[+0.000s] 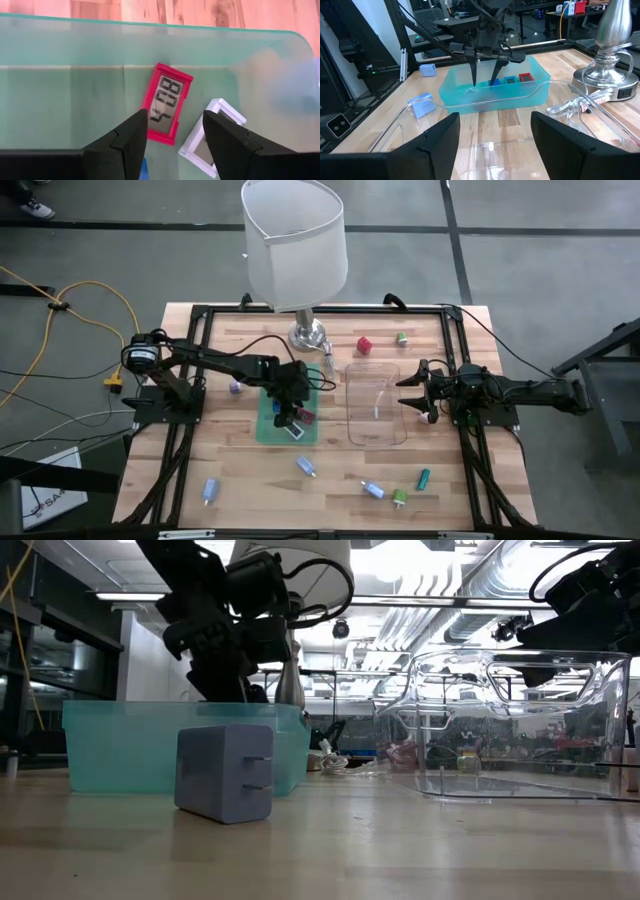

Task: Pick & Place Office items
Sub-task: Put the light blue digital clock into the green bin

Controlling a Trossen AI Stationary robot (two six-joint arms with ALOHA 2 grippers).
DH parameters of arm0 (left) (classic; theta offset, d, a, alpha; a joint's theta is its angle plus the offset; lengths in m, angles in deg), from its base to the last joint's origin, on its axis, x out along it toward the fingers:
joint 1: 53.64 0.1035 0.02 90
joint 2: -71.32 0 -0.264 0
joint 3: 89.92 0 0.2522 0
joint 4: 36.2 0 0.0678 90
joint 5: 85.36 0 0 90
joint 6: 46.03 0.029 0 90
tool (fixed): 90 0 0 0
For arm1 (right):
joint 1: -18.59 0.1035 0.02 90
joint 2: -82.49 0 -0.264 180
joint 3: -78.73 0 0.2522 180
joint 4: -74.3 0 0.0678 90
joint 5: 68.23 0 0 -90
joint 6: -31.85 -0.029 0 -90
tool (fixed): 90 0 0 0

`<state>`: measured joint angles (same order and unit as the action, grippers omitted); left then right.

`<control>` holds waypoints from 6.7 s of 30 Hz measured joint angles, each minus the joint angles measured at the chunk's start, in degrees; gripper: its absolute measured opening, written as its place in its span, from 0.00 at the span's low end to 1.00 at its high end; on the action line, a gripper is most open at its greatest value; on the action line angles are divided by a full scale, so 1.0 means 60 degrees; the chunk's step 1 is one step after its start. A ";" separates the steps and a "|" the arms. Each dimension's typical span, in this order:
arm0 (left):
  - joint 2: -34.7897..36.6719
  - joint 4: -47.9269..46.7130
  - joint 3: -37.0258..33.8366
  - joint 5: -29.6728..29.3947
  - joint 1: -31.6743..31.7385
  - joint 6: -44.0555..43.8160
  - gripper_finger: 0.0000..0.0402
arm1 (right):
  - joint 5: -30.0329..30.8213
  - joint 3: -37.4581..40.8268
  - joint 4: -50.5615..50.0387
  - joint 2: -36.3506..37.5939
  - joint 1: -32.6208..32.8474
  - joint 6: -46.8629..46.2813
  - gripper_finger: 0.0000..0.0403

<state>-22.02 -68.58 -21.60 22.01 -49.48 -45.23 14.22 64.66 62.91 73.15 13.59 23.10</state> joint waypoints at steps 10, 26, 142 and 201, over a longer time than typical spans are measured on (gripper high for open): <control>0.0843 -0.0027 0.0007 -0.0540 -0.0252 0.0443 0.46 | -0.0001 0.0000 -0.0002 0.0000 -0.0002 0.0000 0.58; 0.1904 -0.0797 0.0011 -0.3693 -0.2939 -0.1568 0.46 | -0.0001 0.0003 -0.0003 0.0004 0.0001 0.0000 0.58; 1.5206 0.3443 -0.9016 -0.5190 -0.4491 -0.1098 0.46 | -0.0001 0.0001 -0.0003 0.0004 -0.0001 0.0000 0.58; 1.5019 0.3508 -0.9023 -0.5152 -0.4491 -0.1120 0.46 | 0.0225 0.0003 0.0405 0.0003 -0.0003 0.0000 0.58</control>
<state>68.09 -47.53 -75.74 -8.90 -76.43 -51.95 15.57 64.68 65.34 73.17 13.57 23.10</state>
